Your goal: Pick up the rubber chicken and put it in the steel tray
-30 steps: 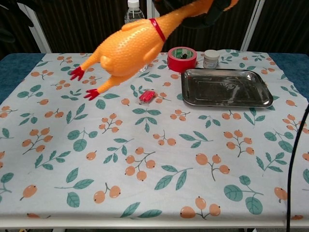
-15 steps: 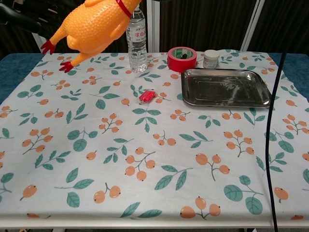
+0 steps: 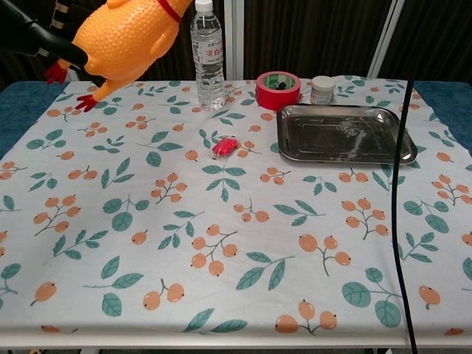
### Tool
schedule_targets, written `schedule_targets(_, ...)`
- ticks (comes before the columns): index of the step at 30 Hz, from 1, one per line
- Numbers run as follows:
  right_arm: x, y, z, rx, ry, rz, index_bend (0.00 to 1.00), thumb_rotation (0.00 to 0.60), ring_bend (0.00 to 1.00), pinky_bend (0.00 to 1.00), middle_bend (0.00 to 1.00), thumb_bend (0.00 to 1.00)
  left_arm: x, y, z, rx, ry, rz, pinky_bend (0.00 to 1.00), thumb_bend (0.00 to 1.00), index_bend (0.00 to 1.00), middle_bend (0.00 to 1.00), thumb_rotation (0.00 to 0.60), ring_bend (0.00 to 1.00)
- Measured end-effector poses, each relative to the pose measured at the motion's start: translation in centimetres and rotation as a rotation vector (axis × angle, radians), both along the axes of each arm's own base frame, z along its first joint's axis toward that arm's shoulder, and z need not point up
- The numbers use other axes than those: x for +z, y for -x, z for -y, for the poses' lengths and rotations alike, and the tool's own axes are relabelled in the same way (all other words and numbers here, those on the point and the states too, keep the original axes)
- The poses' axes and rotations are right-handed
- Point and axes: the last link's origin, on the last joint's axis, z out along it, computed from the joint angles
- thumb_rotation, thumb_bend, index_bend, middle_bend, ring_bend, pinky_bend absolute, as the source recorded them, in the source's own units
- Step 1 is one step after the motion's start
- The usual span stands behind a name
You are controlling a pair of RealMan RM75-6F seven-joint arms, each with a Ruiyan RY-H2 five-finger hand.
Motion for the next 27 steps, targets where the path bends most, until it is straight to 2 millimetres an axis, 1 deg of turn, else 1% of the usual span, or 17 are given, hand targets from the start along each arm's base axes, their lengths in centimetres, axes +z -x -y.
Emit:
schedule_targets(3, -0.3, -0.1, -0.1, 0.001, -0.002, 0.002, 0.95, 0.6, 0.72, 0.99, 0.75, 0.38, -0.1, 0.0, -0.1, 0.014, 0.002, 0.0, 0.34, 0.06, 0.27, 0.29, 0.6, 0.25)
schedule_targets(4, -0.3, -0.1, -0.1, 0.001, -0.003, 0.004, 0.96, 0.6, 0.72, 0.99, 0.76, 0.38, -0.1, 0.1, -0.2, 0.02, 0.0, 0.002, 0.36, 0.08, 0.3, 0.32, 0.6, 0.28)
schedule_targets(6, -0.4, -0.1, -0.1, -0.002, -0.004, 0.007, 0.96, 0.6, 0.73, 0.99, 0.76, 0.38, -0.1, 0.1, -0.4, 0.037, -0.007, 0.007, 0.39, 0.15, 0.35, 0.38, 0.6, 0.33)
schedule_targets(9, -0.5, 0.0, -0.1, -0.006, -0.008, 0.007, 0.96, 0.6, 0.73, 0.99, 0.76, 0.38, -0.2, 0.2, -0.6, 0.061, -0.02, 0.015, 0.43, 0.24, 0.42, 0.44, 0.596, 0.38)
schedule_targets(14, -0.6, 0.1, -0.4, -0.006, -0.019, 0.005, 0.96, 0.6, 0.73, 0.99, 0.76, 0.38, -0.5, 0.4, -0.6, 0.081, -0.046, 0.02, 0.51, 0.42, 0.56, 0.57, 0.559, 0.5)
schedule_targets(15, -0.6, 0.1, -0.5, -0.006, -0.021, 0.005, 0.96, 0.6, 0.73, 0.99, 0.76, 0.38, -0.6, 0.4, -0.6, 0.085, -0.049, 0.022, 0.51, 0.44, 0.57, 0.58, 0.552, 0.51)
schedule_targets(19, -0.7, 0.1, -0.8, -0.005, -0.033, 0.008, 0.96, 0.6, 0.74, 0.99, 0.76, 0.38, -0.8, 0.7, -0.7, 0.117, -0.068, 0.043, 0.58, 0.51, 0.71, 0.71, 0.6, 0.61)
schedule_targets(23, -0.8, 0.2, -1.1, -0.009, -0.05, 0.012, 0.97, 0.6, 0.74, 0.99, 0.77, 0.38, -1.0, 0.9, -1.0, 0.148, -0.1, 0.058, 0.64, 0.56, 0.8, 0.8, 0.6, 0.69)
schedule_targets(27, -0.9, 0.3, -1.4, -0.007, -0.06, 0.013, 0.97, 0.6, 0.74, 0.99, 0.77, 0.38, -1.2, 0.9, -1.1, 0.174, -0.131, 0.065, 0.68, 0.64, 0.86, 0.86, 0.6, 0.74)
